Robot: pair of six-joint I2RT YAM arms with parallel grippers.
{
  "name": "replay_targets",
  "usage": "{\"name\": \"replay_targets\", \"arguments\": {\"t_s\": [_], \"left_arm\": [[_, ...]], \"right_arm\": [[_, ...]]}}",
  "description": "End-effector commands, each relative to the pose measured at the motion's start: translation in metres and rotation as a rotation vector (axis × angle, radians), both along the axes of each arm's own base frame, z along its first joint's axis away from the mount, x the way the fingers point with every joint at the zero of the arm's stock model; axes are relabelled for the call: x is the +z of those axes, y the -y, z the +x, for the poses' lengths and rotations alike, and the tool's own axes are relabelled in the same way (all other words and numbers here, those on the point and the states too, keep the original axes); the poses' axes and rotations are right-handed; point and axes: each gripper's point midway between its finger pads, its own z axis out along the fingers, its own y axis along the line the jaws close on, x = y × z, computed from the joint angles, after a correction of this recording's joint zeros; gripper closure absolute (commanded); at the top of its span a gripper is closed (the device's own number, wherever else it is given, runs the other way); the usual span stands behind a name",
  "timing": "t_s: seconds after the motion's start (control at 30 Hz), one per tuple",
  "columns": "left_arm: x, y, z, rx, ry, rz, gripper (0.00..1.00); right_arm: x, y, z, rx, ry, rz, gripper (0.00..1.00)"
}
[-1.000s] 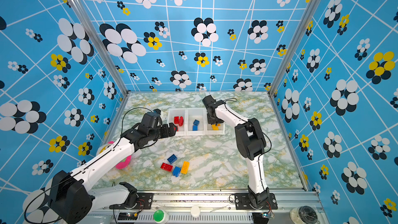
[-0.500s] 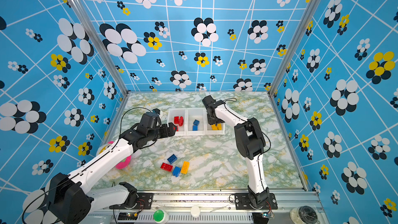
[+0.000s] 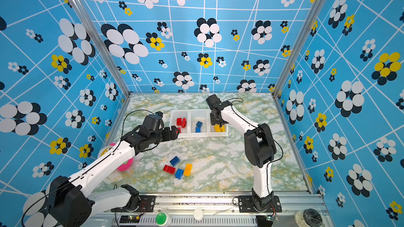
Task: Sort the legos into containers by color
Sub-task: 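Carry the yellow brick with the right gripper into the yellow bin, release, then lower the left gripper onto the blue brick while the right gripper withdraws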
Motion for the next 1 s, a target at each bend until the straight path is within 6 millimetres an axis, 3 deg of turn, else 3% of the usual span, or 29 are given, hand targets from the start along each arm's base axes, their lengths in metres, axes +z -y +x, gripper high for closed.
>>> {"name": "replay_targets", "arguments": {"t_s": [0.0, 0.37, 0.6, 0.97], "left_arm": [[-0.012, -0.001, -0.019, -0.064, -0.046, 0.043, 0.05], [-0.044, 0.005, -0.061, -0.203, -0.201, 0.132, 0.11], [-0.070, 0.003, -0.090, -0.264, -0.310, 0.244, 0.16], [-0.103, 0.005, -0.099, -0.315, -0.381, 0.293, 0.19]], "right_arm": [[0.006, -0.007, -0.019, 0.003, -0.009, 0.052, 0.36], [0.018, -0.007, -0.069, -0.004, -0.012, 0.145, 0.34], [0.024, -0.003, -0.090, -0.009, -0.011, 0.177, 0.34], [0.027, 0.001, -0.106, -0.026, -0.006, 0.207, 0.33]]}}
